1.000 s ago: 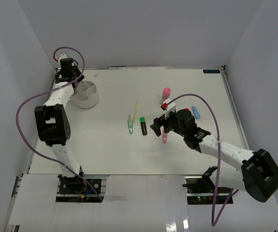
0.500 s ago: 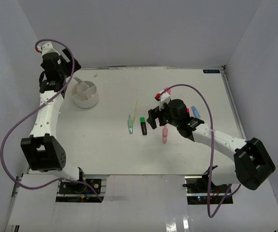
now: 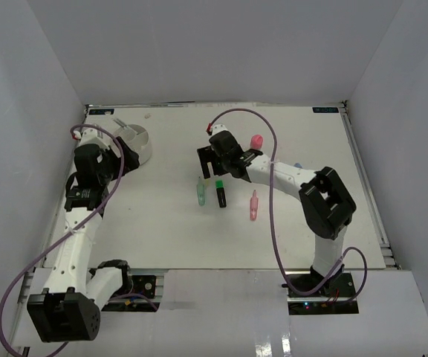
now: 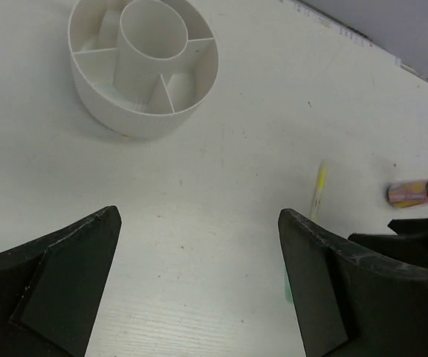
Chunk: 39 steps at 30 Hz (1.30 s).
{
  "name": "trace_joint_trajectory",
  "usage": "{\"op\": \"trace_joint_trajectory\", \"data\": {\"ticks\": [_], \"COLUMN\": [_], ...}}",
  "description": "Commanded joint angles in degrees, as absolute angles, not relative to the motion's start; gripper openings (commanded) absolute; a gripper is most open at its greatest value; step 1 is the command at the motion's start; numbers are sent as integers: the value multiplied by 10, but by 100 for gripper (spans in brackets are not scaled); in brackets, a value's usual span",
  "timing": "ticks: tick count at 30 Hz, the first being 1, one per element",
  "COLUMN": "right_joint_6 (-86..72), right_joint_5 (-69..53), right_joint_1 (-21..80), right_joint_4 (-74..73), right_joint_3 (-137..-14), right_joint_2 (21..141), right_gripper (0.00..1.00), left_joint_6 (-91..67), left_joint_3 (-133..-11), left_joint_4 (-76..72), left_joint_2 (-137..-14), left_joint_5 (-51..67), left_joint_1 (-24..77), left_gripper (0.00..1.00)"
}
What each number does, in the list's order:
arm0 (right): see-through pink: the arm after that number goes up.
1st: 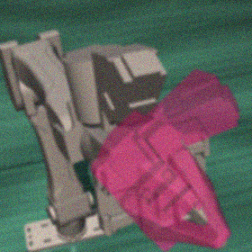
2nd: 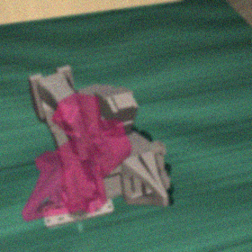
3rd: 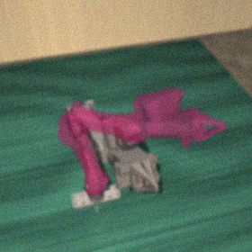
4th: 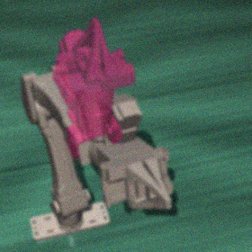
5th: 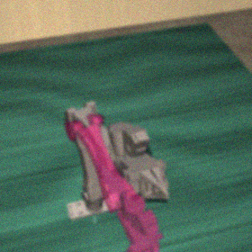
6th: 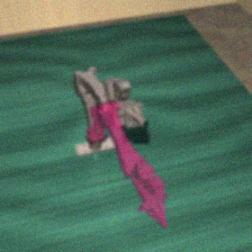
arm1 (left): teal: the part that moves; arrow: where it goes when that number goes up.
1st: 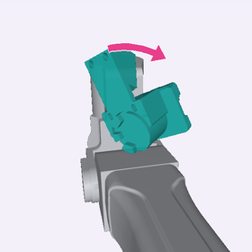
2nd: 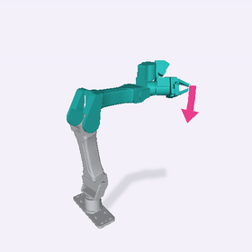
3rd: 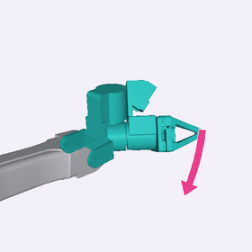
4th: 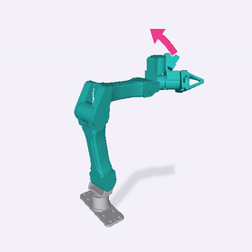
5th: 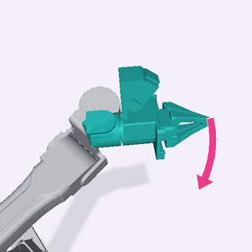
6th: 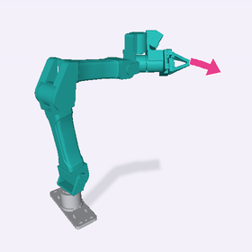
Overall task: Sort the stationery into containers
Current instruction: Pick up the pen from the center of the board.
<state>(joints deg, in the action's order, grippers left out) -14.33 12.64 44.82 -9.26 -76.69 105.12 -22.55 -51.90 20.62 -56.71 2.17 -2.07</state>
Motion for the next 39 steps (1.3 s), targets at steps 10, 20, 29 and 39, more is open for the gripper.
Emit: {"op": "trace_joint_trajectory", "data": {"ticks": [10,20,29,39], "right_joint_6": [-264,-281,-279,-268], "right_joint_5": [242,249,246,247], "right_joint_1": [463,465,463,452], "right_joint_4": [-179,-171,-163,-160], "right_joint_3": [-923,-937,-946,-961], "right_joint_2": [1209,1254,1276,1295], "right_gripper": [75,61,41,19], "left_joint_6": [-217,-217,-218,-220], "left_joint_3": [-457,-455,-454,-453], "left_joint_4": [183,184,184,183], "left_joint_2": [-484,-473,-480,-490], "left_joint_5": [25,26,33,43], "left_joint_1": [-10,-10,-10,-10], "left_gripper": [98,98,98,98]}}
